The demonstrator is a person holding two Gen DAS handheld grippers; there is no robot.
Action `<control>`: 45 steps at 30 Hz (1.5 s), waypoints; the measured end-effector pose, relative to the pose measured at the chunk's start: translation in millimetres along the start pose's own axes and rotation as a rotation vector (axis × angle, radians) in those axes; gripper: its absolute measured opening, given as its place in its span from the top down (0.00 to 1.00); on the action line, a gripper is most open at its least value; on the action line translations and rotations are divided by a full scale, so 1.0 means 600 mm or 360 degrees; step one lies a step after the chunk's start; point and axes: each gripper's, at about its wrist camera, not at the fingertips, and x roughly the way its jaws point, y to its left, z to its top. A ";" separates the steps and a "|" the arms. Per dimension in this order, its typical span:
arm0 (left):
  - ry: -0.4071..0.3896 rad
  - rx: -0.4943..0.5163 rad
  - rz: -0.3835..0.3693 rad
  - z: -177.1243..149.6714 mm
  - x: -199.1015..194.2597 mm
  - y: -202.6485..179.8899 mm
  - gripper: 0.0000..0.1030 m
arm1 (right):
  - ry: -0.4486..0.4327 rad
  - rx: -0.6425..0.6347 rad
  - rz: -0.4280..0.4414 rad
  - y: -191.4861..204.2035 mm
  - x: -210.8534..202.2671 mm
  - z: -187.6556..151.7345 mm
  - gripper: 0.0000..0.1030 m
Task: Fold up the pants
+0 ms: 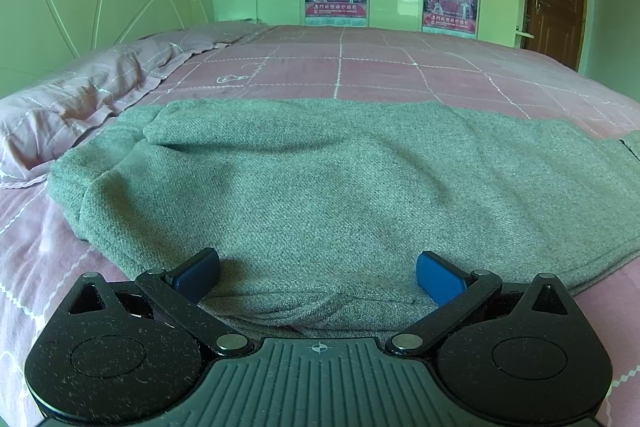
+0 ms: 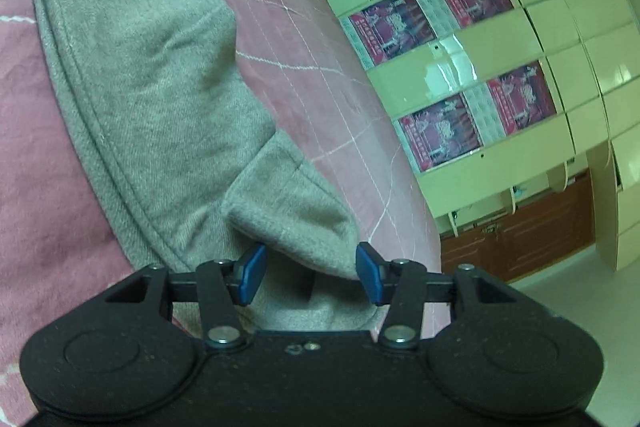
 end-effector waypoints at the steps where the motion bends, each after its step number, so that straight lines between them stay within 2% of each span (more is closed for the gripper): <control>1: -0.0002 0.0002 0.0001 0.000 0.000 -0.001 0.00 | 0.0000 -0.0036 -0.0002 0.003 0.001 0.000 0.60; 4: -0.0003 0.0003 0.0000 -0.001 0.001 -0.001 0.00 | 0.0019 -0.0045 0.0064 0.003 0.015 0.003 0.63; 5: -0.0003 0.0004 0.0000 -0.001 0.001 -0.001 0.00 | 0.0042 -0.0018 0.0103 0.000 0.022 0.005 0.75; 6: -0.0002 0.0004 0.0000 -0.001 0.001 0.000 0.00 | 0.0061 0.0027 0.0148 -0.006 0.028 0.008 1.00; 7: 0.0000 0.0004 -0.0001 -0.001 0.001 0.000 0.00 | 0.0075 0.0121 0.0182 -0.018 0.034 0.011 1.00; 9: 0.0000 0.0004 -0.0001 -0.001 0.001 -0.001 0.00 | 0.0041 0.0466 0.0239 -0.069 0.032 0.018 1.00; 11: 0.0001 0.0004 -0.0001 -0.001 0.001 -0.001 0.00 | -0.0057 0.0917 0.0242 -0.143 0.014 0.010 1.00; 13: 0.0000 0.0005 -0.0001 -0.001 0.001 -0.001 0.00 | -0.0163 0.1394 0.0217 -0.225 -0.006 -0.023 1.00; 15: 0.0001 0.0004 -0.0002 -0.001 0.001 -0.001 0.00 | -0.0189 0.1867 0.0151 -0.290 -0.019 -0.093 1.00; 18: 0.0000 0.0004 -0.0001 -0.001 0.001 -0.001 0.00 | -0.0003 0.2368 0.0092 -0.313 0.004 -0.228 1.00; 19: 0.0000 0.0005 -0.0002 -0.001 0.001 -0.001 0.00 | 0.0117 0.2575 0.0116 -0.303 0.022 -0.287 1.00; 21: 0.0002 0.0006 -0.0008 0.000 0.001 0.000 0.00 | 0.0301 0.2858 0.0194 -0.269 0.047 -0.368 1.00; 22: 0.0005 0.0009 -0.0011 0.000 0.001 0.000 0.00 | 0.0355 0.2922 0.0249 -0.250 0.055 -0.389 1.00; 24: 0.0010 0.0011 -0.0017 0.001 0.002 0.001 0.00 | 0.0374 0.2927 0.0278 -0.227 0.056 -0.399 1.00; 29: 0.0051 0.0025 -0.0049 0.009 0.005 0.006 0.00 | 0.0196 0.3024 0.0282 -0.243 0.027 -0.391 1.00; 32: 0.0056 0.0030 -0.0074 0.009 0.005 0.009 0.00 | 0.0174 0.3044 0.0289 -0.255 0.014 -0.393 1.00; 34: 0.0054 0.0030 -0.0071 0.008 0.005 0.009 0.00 | 0.0214 0.3104 0.0298 -0.250 0.019 -0.416 1.00; 37: 0.0052 0.0031 -0.0067 0.008 0.005 0.008 0.00 | 0.0381 0.3199 0.0340 -0.207 0.043 -0.444 1.00; 38: 0.0054 0.0032 -0.0069 0.008 0.005 0.009 0.00 | 0.0365 0.3220 0.0345 -0.202 0.040 -0.447 1.00; 40: 0.0059 0.0033 -0.0073 0.009 0.004 0.009 0.00 | 0.0291 0.3252 0.0309 -0.205 0.017 -0.445 0.91; 41: 0.0058 0.0033 -0.0073 0.008 0.004 0.009 0.00 | 0.0253 0.3265 0.0277 -0.207 0.005 -0.443 0.83; 42: 0.0055 0.0032 -0.0071 0.008 0.004 0.009 0.00 | 0.0213 0.3282 0.0244 -0.207 -0.010 -0.445 0.82; 43: 0.0049 0.0032 -0.0066 0.008 0.004 0.008 0.00 | 0.0213 0.3307 0.0234 -0.205 -0.016 -0.449 0.82; 45: 0.0036 0.0032 -0.0055 0.005 0.003 0.007 0.00 | 0.0274 0.3384 0.0269 -0.195 -0.009 -0.461 0.73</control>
